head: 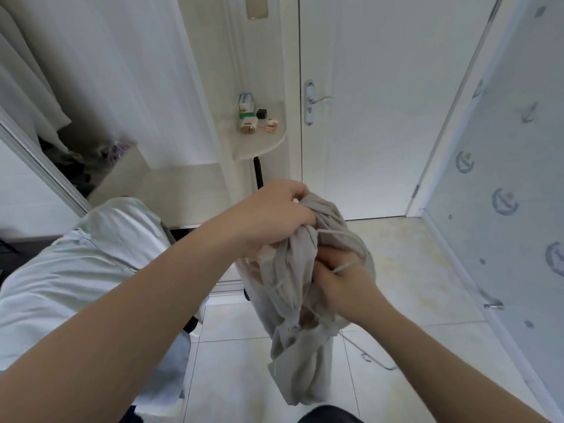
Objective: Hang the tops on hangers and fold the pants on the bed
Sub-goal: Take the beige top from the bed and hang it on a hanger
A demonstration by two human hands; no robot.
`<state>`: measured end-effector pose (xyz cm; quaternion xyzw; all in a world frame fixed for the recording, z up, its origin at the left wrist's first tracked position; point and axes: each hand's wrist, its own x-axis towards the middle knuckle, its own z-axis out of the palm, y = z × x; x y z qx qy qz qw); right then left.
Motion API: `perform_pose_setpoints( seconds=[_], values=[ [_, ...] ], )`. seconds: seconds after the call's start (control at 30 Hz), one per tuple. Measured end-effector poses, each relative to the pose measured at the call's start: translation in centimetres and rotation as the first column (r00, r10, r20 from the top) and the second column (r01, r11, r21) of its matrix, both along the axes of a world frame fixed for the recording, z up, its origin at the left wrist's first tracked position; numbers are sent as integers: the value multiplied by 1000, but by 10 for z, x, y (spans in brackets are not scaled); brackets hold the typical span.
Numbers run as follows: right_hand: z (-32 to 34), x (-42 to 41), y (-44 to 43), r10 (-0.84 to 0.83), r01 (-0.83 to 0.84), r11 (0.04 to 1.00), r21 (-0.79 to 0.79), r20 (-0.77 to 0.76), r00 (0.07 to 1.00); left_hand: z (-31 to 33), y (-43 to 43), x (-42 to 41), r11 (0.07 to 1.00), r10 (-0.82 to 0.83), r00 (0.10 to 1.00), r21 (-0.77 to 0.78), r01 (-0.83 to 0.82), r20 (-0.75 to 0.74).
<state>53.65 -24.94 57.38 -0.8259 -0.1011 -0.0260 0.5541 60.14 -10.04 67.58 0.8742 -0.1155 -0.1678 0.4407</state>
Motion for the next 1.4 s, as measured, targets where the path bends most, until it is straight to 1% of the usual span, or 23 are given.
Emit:
perform_pose_setpoints(
  seconds=[0.1,0.17,0.2,0.23,0.27,0.3,0.33,0.37,0.4,0.43,0.47,0.57,0.63,0.73,0.77,0.83,0.87,0.93,1.03,1.1,1.2,1.27,1.4],
  values=[
    [-9,-6,-1,-59,47,962,270,38,998,-6,0,-13,1000,-5,999,14,6,-53],
    [-6,-11,-9,-75,46,930,366,63,995,-6,6,-20,998,-56,992,7,58,-114],
    [-4,-12,-11,-58,24,918,396,75,995,-5,9,-24,995,-88,994,33,90,-62],
    [-3,-12,-13,-44,7,910,415,79,996,-3,12,-26,987,-115,990,119,106,77],
    [-1,-12,-16,-32,0,901,433,67,997,-1,15,-27,967,-143,953,242,77,266],
    [2,-10,-20,-25,5,892,451,38,999,1,18,-28,928,-207,869,371,30,449],
    [5,-8,-24,-22,15,886,464,8,1000,5,21,-30,875,-316,781,484,20,539],
    [8,-7,-30,-16,18,881,472,-7,1000,7,23,-33,809,-428,737,585,54,524],
    [11,-5,-34,-5,8,879,476,-8,1000,6,25,-35,741,-507,732,664,101,455],
    [14,-3,-37,12,-11,879,477,1,1000,3,25,-38,695,-538,749,706,135,386],
    [16,-2,-37,34,-37,877,479,15,999,-3,22,-41,679,-536,764,721,137,360],
    [14,0,-26,52,-71,873,483,51,997,-30,10,-50,681,-502,758,731,48,418],
    [10,2,-18,-1,-15,893,450,35,999,-46,9,-51,725,-461,782,686,61,419],
    [0,7,-20,-134,122,934,336,11,991,-70,25,-45,888,-278,875,453,78,395],
    [-6,7,-25,-206,191,930,314,12,979,-80,31,-45,925,-213,888,377,49,407],
    [-20,2,-38,-345,318,906,278,53,937,-97,42,-47,963,-93,888,266,-34,450],
    [-28,-3,-42,-367,338,905,258,70,928,-104,47,-50,974,-26,882,209,-83,470],
    [-47,-11,-44,-309,293,932,211,45,950,-115,54,-57,977,129,856,83,-196,501],
    [-73,-19,-25,-62,69,995,67,-93,994,-125,56,-69,939,307,775,-46,-340,552],
    [-87,-20,-7,90,-101,993,-58,-177,980,-128,54,-78,924,361,748,-108,-366,557],
    [-98,-12,10,172,-212,955,-207,-194,966,-132,57,-86,919,379,746,-125,-374,548],
    [-99,-9,16,210,-250,943,-220,-190,959,-137,62,-88,907,405,749,-131,-399,525],
    [-104,-20,19,276,-293,944,-152,-120,954,-147,70,-90,857,504,738,-148,-494,449]
  ],
)
